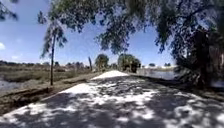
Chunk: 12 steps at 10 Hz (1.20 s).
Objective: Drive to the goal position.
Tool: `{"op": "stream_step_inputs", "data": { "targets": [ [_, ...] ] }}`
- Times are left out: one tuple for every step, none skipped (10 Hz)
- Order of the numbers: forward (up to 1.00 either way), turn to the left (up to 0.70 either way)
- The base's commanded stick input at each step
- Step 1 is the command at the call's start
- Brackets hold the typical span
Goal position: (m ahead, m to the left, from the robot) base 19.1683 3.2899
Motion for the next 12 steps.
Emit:
{"op": "stream_step_inputs", "data": {
  "targets": [
    [1.0, 0.0],
    [1.0, 0.0],
    [1.0, 0.0],
    [1.0, 0.0],
    [1.0, 0.0],
    [1.0, 0.0],
    [1.0, 0.0],
    [1.0, 0.0],
    [1.0, 0.0],
    [1.0, 0.0],
    [1.0, 0.0],
    [1.0, 0.0]
  ]
}}
